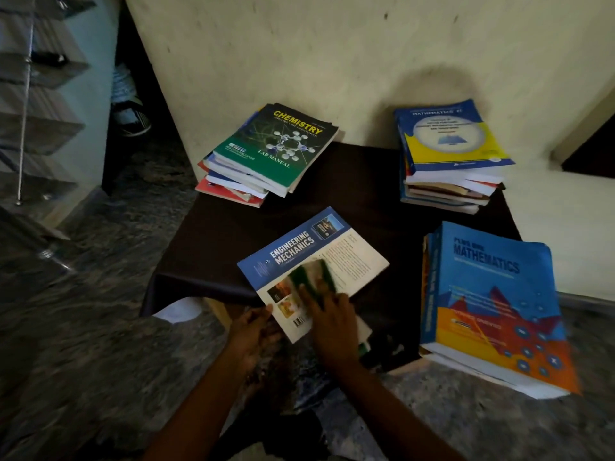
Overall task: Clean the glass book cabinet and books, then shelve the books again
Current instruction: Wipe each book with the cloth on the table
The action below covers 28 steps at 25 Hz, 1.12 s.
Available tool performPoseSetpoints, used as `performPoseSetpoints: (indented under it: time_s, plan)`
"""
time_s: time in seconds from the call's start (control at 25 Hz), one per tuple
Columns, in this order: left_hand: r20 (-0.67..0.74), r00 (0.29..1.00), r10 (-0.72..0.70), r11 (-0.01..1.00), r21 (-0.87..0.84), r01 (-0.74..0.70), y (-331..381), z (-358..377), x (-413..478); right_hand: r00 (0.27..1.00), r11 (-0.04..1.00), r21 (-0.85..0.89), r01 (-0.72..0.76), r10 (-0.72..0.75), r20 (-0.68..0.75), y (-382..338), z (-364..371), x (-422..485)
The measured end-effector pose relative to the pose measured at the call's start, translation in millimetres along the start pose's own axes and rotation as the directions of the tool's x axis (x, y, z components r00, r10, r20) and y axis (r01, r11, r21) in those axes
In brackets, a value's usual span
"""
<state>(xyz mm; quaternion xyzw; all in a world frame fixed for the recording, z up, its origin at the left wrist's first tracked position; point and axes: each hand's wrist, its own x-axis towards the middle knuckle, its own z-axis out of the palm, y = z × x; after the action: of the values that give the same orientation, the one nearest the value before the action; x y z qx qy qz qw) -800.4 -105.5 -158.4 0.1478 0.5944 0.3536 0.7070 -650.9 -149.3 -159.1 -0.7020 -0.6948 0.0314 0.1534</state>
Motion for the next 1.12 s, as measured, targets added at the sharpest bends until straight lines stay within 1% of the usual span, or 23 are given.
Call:
performPoseSetpoints:
  time_s: [0.04,0.08,0.16,0.24,0.28,0.32,0.4,0.48,0.56,0.6,0.68,0.72,0.8,0.88,0.92,0.96,1.0,1.04,1.08,1.12]
  plan:
    - [0.016,1.000,-0.007,0.999,-0.043,0.007,-0.9,-1.7,-1.4,0.999,0.998,0.050,0.049,-0.050,0.003,-13.9,0.0,-7.8]
    - [0.034,0.999,-0.013,0.996,-0.092,0.016,-0.7,-3.1,-5.1,0.996,0.990,0.115,0.080,-0.085,0.036,-23.8,-1.1,-15.6]
    - [0.079,0.996,-0.044,0.982,-0.182,0.058,0.1,-2.5,-13.5,0.993,0.982,0.153,0.110,-0.113,0.016,-30.9,-5.8,-24.5]
    - [0.113,0.991,-0.074,0.976,-0.197,0.095,5.7,8.7,-25.6,0.996,0.974,0.212,0.078,-0.069,-0.052,-23.8,-20.9,-18.4]
    - [0.121,0.990,-0.078,0.977,-0.186,0.100,9.8,17.7,-27.8,0.996,0.964,0.265,0.035,-0.014,-0.084,-16.3,-31.1,-11.9]
    - [0.122,0.989,-0.086,0.978,-0.177,0.106,14.4,26.9,-31.6,0.996,0.957,0.289,0.005,0.020,-0.083,-6.0,-40.1,-5.6]
    - [0.115,0.992,-0.056,0.983,-0.166,0.074,22.4,41.5,-36.1,0.989,0.950,0.312,-0.018,0.063,-0.134,13.9,-59.2,7.9]
    - [0.112,0.992,0.064,0.986,-0.163,-0.045,27.0,53.5,-39.3,0.968,0.955,0.295,-0.038,0.108,-0.227,32.1,-81.1,20.5]
    - [0.150,0.971,0.184,0.977,-0.132,-0.165,31.2,65.9,-49.2,0.962,0.956,0.288,-0.058,0.132,-0.241,45.8,-104.9,25.8]
    - [0.168,0.955,0.246,0.969,-0.080,-0.235,36.7,72.2,-55.8,0.953,0.959,0.279,-0.046,0.126,-0.275,51.5,-116.0,26.2]
    - [0.213,0.905,0.370,0.922,0.038,-0.386,52.4,85.8,-71.3,0.935,0.955,0.295,-0.025,0.127,-0.332,56.3,-142.4,25.8]
    - [0.245,0.876,0.416,0.893,0.069,-0.444,61.4,93.3,-77.3,0.921,0.953,0.304,-0.021,0.136,-0.365,58.0,-153.1,24.4]
    - [0.312,0.807,0.501,0.839,0.055,-0.542,81.2,110.6,-88.8,0.888,0.955,0.295,-0.007,0.141,-0.437,59.1,-167.4,25.6]
    - [0.347,0.736,0.581,0.770,0.058,-0.636,100.0,128.2,-94.8,0.861,0.957,0.291,0.010,0.140,-0.488,61.3,-173.7,28.7]
    - [0.357,0.685,0.635,0.703,0.101,-0.704,111.0,136.1,-94.1,0.852,0.957,0.289,0.019,0.136,-0.506,64.5,-174.4,32.0]
    - [0.371,0.609,0.701,0.586,0.188,-0.788,124.0,142.7,-90.5,0.849,0.954,0.300,0.022,0.141,-0.509,66.2,-175.5,35.7]
    - [0.402,0.497,0.769,0.404,0.298,-0.865,138.4,147.5,-83.1,0.847,0.949,0.315,0.029,0.143,-0.511,68.2,-175.1,41.0]
    - [0.451,0.368,0.813,0.185,0.400,-0.898,154.0,150.3,-75.4,0.847,0.946,0.321,0.036,0.142,-0.512,70.1,-173.9,47.5]
    - [0.506,0.235,0.830,-0.036,0.470,-0.882,170.5,152.1,-67.3,0.850,0.945,0.326,0.037,0.142,-0.507,71.2,-171.4,55.0]
    - [0.568,0.124,0.814,-0.221,0.501,-0.837,187.4,153.3,-57.5,0.856,0.945,0.327,0.027,0.147,-0.496,70.7,-168.8,63.2]
